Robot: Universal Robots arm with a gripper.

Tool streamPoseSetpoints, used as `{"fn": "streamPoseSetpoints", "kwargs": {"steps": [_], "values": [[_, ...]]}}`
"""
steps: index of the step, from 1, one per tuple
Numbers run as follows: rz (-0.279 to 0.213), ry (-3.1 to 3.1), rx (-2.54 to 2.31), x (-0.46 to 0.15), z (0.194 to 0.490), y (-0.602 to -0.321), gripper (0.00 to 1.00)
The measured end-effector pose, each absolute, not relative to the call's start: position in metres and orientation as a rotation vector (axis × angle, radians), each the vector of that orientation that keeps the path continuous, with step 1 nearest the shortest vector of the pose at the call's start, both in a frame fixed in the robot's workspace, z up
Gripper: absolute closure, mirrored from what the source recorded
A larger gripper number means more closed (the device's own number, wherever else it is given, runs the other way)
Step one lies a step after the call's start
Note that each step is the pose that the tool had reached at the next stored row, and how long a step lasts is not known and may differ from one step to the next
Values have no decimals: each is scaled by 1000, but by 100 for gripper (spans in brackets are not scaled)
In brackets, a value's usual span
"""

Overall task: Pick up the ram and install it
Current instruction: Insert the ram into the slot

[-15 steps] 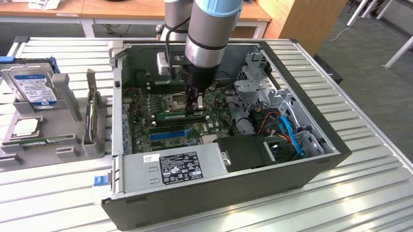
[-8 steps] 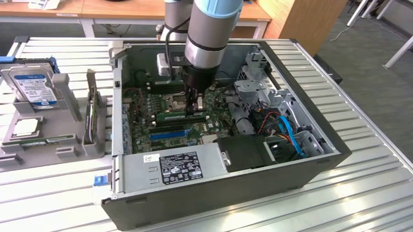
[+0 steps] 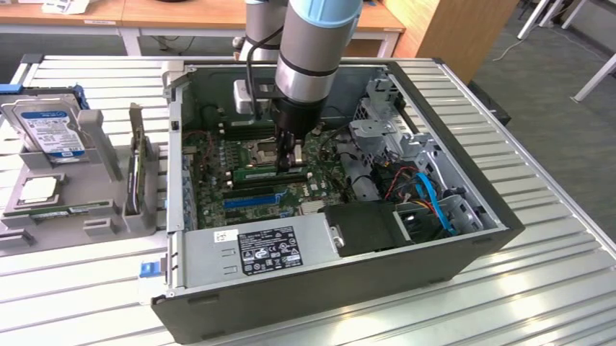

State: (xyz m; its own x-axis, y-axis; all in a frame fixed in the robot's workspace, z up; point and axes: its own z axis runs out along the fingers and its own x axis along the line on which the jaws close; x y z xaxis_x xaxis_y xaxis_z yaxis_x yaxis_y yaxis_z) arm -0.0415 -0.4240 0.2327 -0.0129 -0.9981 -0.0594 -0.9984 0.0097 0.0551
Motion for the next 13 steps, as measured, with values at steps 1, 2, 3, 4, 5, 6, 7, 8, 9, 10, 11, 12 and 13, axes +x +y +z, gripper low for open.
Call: {"fn": "streamPoseSetpoints", "kwargs": {"steps": [1,2,3,4,5,6,7,8,9,10,11,12,13], "values": [[127,2230,-2204,-41,233,-424,89],[127,2230,-2205,-42,233,-424,89],[127,2230,-2205,-41,233,-425,89],[127,2230,-2205,-41,233,-425,89],[127,2230,-2205,-41,233,-425,89],[127,2230,-2205,-41,233,-425,89],[127,2230,-2205,-41,233,-425,89],[127,2230,-2205,-41,233,-425,89],[127,2230,-2205,-41,233,-425,89],[127,2230,-2205,-41,233,-425,89],[127,2230,-2205,-41,233,-425,89],[127,2230,-2205,-41,233,-425,89],[127,2230,-2205,-41,233,-425,89]]}}
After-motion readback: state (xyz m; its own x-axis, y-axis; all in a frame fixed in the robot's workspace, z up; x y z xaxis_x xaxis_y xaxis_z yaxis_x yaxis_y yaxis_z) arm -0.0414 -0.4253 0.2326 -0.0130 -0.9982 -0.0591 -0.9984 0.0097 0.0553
